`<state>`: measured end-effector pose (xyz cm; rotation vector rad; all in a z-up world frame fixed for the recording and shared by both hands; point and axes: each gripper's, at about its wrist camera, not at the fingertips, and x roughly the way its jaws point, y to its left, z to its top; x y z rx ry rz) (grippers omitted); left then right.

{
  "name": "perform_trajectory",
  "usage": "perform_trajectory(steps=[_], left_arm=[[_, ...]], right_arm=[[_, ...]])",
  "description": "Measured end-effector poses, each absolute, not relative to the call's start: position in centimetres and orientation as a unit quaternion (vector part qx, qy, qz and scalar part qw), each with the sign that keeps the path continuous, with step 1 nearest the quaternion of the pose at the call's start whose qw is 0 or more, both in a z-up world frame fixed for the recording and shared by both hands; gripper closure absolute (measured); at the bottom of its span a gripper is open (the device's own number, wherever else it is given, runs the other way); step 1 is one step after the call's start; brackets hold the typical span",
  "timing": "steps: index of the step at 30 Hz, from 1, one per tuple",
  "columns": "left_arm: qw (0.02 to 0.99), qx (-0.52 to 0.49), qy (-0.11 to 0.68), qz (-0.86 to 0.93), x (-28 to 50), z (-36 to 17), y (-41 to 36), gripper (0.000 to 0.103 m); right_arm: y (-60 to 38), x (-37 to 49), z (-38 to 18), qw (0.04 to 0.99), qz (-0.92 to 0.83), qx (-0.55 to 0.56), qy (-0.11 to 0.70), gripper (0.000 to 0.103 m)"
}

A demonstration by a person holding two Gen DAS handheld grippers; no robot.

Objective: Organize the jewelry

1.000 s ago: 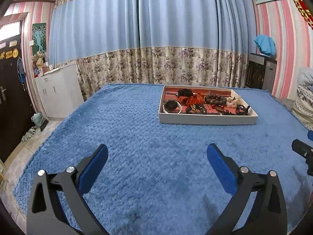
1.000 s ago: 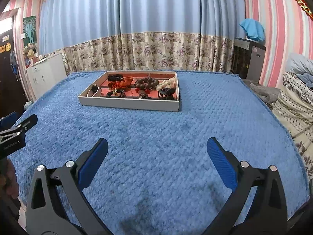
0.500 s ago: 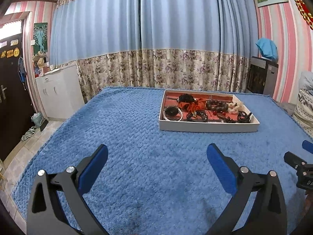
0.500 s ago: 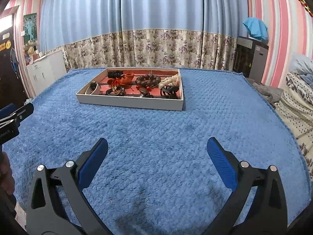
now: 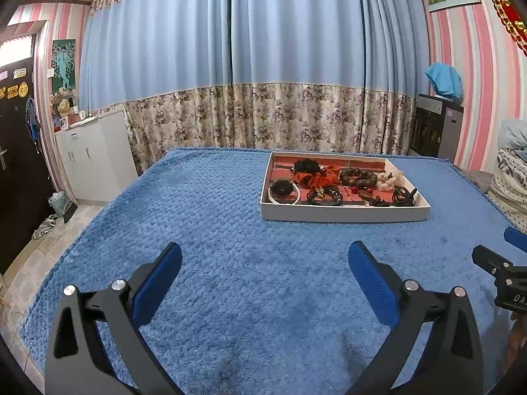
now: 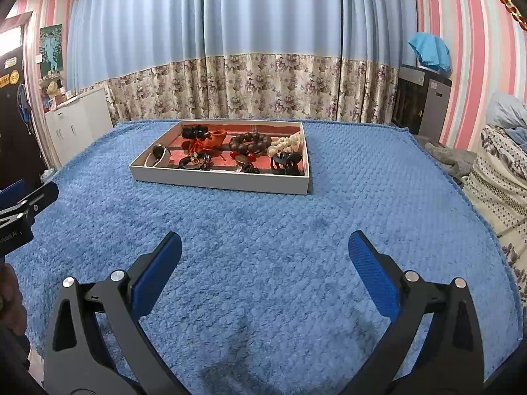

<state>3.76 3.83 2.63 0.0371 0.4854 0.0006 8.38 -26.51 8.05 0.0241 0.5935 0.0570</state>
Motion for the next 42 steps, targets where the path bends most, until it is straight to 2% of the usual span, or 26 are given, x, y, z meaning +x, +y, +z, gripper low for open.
perform_trajectory(steps=[42], left_arm=[[0.971,0.02,0.24,-0.005,2.4,3.4,3.5,0.004]], right_arm=[[-27.8,6.6,9.9,0.961,0.023,0.026,0.275,0.005]])
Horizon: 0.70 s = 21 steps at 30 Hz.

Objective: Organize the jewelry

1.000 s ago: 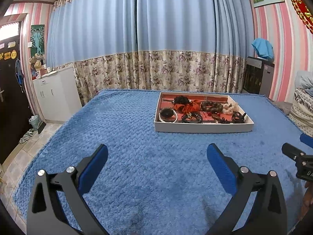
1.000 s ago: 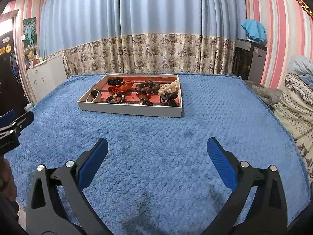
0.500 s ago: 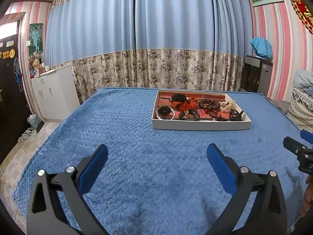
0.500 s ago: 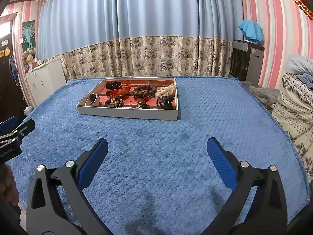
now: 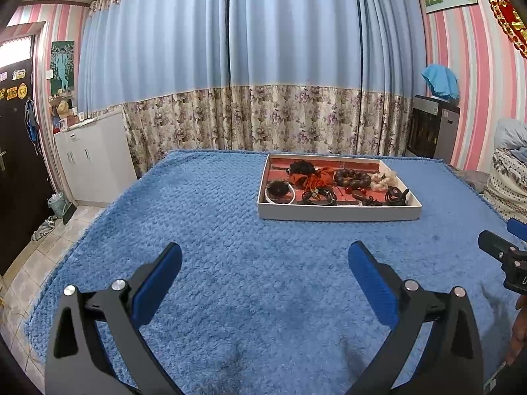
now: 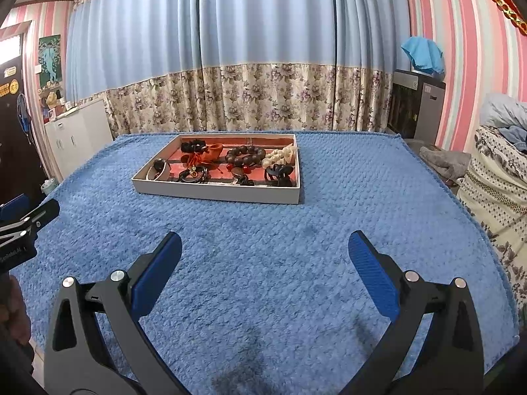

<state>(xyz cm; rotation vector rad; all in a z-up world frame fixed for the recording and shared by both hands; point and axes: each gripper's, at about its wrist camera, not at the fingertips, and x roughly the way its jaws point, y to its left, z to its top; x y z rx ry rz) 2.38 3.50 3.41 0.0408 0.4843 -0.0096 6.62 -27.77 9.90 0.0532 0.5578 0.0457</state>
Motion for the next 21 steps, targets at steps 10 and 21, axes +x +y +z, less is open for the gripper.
perform_trajectory(steps=[10,21], left_arm=[[0.971,0.023,0.237,-0.006,1.87,3.54,3.48,0.004],[0.972,0.018,0.236,-0.004,1.55,3.9,3.73,0.004]], right_arm=[[-27.66,6.13,10.33,0.963,0.023,0.02,0.269,0.005],[-27.57,5.65,10.87,0.965,0.02,0.015,0.263,0.005]])
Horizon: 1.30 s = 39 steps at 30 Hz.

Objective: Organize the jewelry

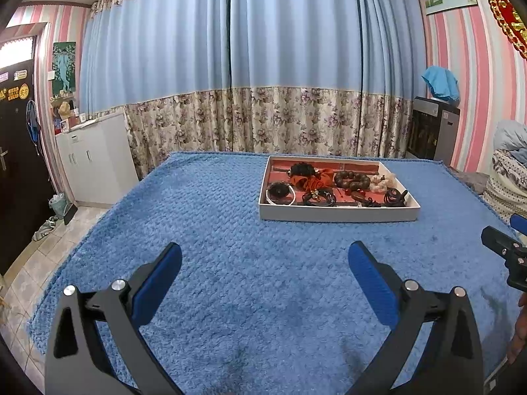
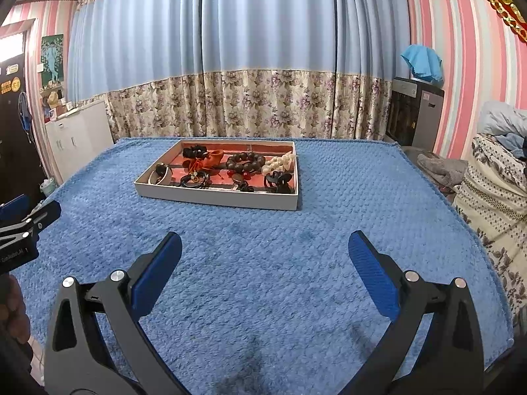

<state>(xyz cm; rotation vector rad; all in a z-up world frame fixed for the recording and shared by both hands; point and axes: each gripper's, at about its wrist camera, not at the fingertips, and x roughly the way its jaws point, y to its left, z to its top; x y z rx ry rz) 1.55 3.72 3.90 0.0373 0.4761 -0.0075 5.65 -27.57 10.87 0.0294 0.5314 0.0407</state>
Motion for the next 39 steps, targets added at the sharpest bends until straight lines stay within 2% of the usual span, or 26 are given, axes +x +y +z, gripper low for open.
perform_trajectory(steps=[39], left_arm=[[0.971,0.016,0.24,-0.006,1.92,3.66,3.73,0.004]], right_arm=[[-27.37,6.29,10.43,0.961,0.026,0.019,0.274,0.005]])
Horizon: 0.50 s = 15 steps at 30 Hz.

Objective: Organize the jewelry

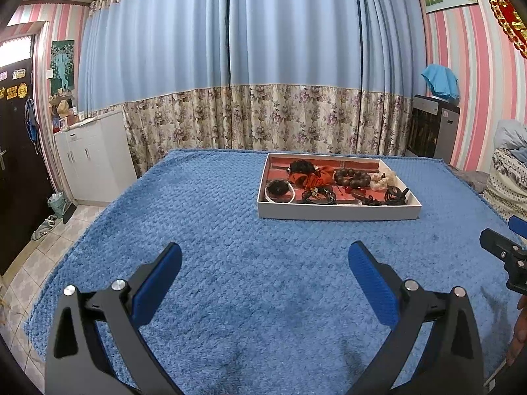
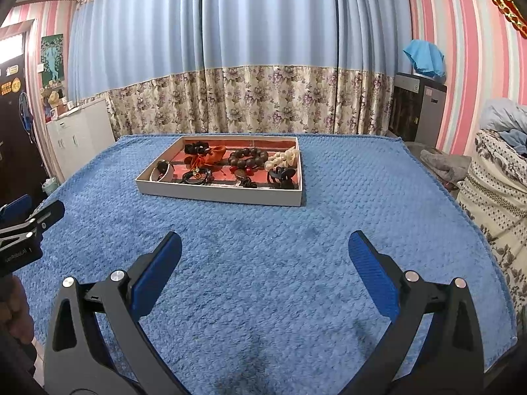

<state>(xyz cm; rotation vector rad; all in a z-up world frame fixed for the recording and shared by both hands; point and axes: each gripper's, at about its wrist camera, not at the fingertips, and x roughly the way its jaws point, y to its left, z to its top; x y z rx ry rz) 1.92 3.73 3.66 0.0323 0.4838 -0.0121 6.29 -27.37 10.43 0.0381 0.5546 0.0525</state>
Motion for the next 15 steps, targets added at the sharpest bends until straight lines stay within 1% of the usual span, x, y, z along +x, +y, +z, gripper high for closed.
perform_trajectory(steps=[15], left_arm=[[0.971,0.02,0.24,-0.005,1.78,3.59,3.59,0.004]], right_arm=[[-27.11,6.24,10.57,0.961,0.027,0.021,0.275,0.005]])
